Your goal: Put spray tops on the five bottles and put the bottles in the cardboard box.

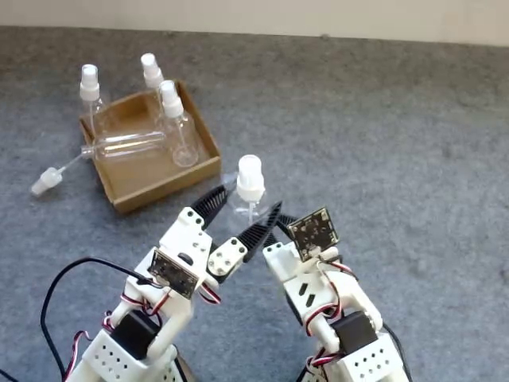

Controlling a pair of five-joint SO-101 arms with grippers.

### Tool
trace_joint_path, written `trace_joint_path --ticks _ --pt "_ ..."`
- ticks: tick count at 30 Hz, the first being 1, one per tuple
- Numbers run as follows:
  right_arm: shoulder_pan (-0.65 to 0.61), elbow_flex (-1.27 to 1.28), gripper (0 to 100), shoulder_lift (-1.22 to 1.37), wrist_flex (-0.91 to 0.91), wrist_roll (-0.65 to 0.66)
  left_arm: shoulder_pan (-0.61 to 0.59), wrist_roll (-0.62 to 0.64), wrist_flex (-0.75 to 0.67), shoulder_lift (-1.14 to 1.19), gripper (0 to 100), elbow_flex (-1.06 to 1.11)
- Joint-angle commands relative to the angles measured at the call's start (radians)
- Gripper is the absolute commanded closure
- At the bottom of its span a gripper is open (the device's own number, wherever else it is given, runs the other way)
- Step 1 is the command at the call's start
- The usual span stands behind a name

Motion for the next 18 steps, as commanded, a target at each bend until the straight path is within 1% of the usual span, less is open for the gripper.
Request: trace_joint_path --ticks 1,4,12,16,18 --pt "-0.045 -0.010 98.4 -0.010 -0.028 0.000 -0.076 -0.009 0.000 -0.012 91 0.016" --pt "-0.119 -0.010 98.4 -0.010 -0.028 0.005 -0.111 -0.006 0.000 -0.012 91 0.016" --pt "-0.295 -0.010 98.4 -0.010 -0.027 0.006 -0.105 -0.006 0.000 -0.012 91 0.016" --pt "-0.335 -0.010 98.4 -0.010 -0.025 0.006 -0.099 -0.005 0.003 -0.010 91 0.016" --pt "-0.334 -0.016 98.4 -0.010 -0.025 0.006 -0.067 -0.005 0.008 -0.004 91 0.016"
